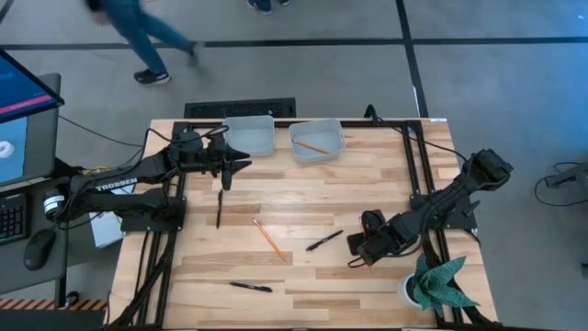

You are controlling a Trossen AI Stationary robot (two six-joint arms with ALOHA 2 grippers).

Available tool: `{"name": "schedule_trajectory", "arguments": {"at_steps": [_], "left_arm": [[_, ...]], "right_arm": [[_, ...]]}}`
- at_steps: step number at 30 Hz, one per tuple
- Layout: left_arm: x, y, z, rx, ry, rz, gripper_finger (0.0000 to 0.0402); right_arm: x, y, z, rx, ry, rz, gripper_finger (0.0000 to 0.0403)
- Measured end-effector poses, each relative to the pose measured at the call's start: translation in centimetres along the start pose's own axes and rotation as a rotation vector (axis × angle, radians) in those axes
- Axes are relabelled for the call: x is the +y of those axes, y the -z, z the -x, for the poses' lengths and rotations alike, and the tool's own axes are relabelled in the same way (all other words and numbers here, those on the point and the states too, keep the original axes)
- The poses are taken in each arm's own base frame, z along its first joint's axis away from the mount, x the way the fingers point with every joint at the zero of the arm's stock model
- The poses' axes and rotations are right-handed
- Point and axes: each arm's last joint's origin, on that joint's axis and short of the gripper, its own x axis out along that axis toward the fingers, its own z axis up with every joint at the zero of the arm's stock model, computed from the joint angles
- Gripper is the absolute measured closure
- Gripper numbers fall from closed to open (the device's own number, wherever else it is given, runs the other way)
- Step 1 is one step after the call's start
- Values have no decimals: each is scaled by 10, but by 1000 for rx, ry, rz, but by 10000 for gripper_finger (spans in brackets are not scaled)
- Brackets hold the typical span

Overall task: Sort pens & pencils
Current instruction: Put the right pencil into the right gray bin

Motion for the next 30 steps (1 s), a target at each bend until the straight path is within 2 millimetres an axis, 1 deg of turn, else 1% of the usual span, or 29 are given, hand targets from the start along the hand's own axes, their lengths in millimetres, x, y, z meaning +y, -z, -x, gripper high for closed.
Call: {"name": "schedule_trajectory", "arguments": {"at_steps": [4,11,18,30], "left_arm": [[0,0,0,-2,-14,-3,287],[1,0,0,-4,-29,-4,287],[1,0,0,-5,-48,-4,287],[1,0,0,-5,-48,-5,287]], "right_arm": [[-6,-1,-8,2,6,-1,147],[-10,-1,-12,1,14,8,147],[-17,0,-18,45,51,12,147],[-20,-1,-19,42,66,14,148]]}}
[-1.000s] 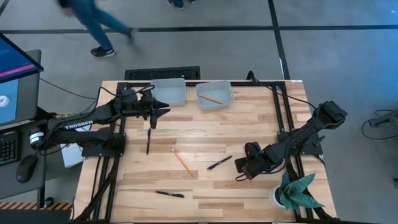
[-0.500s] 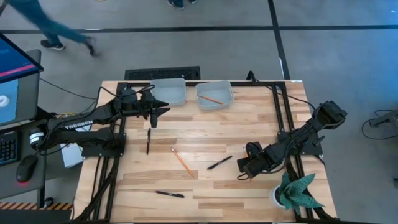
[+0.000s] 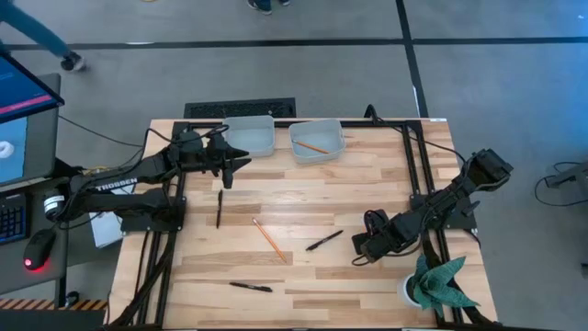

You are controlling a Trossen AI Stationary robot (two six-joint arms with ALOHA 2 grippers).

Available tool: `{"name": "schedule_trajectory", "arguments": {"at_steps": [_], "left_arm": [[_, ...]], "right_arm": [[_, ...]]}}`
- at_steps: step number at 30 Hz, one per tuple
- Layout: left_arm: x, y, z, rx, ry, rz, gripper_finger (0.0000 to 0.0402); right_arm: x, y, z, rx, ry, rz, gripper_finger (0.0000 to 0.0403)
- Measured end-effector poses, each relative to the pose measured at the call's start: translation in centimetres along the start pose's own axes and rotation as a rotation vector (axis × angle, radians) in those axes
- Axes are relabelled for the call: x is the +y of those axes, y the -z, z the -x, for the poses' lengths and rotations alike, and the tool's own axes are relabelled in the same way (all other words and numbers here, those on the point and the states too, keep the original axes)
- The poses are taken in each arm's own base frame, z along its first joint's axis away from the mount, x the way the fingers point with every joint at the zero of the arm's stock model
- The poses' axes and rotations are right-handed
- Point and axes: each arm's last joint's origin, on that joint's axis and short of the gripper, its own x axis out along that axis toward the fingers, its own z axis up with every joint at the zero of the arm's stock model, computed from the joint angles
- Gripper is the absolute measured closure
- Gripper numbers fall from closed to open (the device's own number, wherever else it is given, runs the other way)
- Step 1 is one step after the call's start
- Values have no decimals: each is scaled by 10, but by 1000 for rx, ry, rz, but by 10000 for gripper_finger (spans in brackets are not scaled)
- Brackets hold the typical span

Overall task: Sort pens & pencils
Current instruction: Put the right pencil into the right gray bin

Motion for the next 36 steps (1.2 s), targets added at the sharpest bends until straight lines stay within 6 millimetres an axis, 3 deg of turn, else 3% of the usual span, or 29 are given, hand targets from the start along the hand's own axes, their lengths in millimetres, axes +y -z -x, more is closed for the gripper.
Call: {"name": "schedule_trajectory", "arguments": {"at_steps": [18,30,36], "left_arm": [[0,0,0,0,0,0,287],[0,0,0,1,1,0,287],[0,0,0,1,1,0,287]], "right_arm": [[0,1,0,32,11,-8,154],[-1,1,0,48,14,-8,282],[0,1,0,48,13,-2,323]]}}
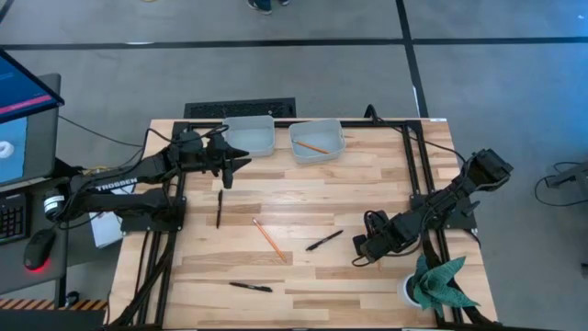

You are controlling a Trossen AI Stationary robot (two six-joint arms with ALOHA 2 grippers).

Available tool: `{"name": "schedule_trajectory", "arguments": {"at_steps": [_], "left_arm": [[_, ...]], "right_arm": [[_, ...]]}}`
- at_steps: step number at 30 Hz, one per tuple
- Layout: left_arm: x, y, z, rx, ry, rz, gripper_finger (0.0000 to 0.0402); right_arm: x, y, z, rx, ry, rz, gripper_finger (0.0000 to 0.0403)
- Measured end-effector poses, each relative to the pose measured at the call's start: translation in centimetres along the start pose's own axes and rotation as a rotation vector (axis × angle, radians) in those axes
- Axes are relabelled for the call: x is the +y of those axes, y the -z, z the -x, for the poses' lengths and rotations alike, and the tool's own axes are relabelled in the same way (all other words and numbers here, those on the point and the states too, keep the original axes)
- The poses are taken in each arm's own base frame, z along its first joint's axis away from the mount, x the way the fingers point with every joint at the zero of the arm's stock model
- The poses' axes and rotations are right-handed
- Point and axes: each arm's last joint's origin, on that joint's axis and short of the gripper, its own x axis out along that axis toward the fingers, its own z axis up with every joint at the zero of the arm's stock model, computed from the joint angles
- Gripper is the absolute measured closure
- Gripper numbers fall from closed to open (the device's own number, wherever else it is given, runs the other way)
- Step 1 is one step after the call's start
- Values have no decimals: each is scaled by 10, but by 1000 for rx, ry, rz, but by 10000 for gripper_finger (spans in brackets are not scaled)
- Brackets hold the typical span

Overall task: Sort pens & pencils
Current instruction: Put the right pencil into the right gray bin

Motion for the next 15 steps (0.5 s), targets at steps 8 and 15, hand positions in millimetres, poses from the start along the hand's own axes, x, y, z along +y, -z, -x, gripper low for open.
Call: {"name": "schedule_trajectory", "arguments": {"at_steps": [8,15], "left_arm": [[0,0,0,0,0,0,287],[0,0,0,0,0,0,287]], "right_arm": [[0,0,0,0,0,2,350],[0,0,0,1,-2,2,356]]}}
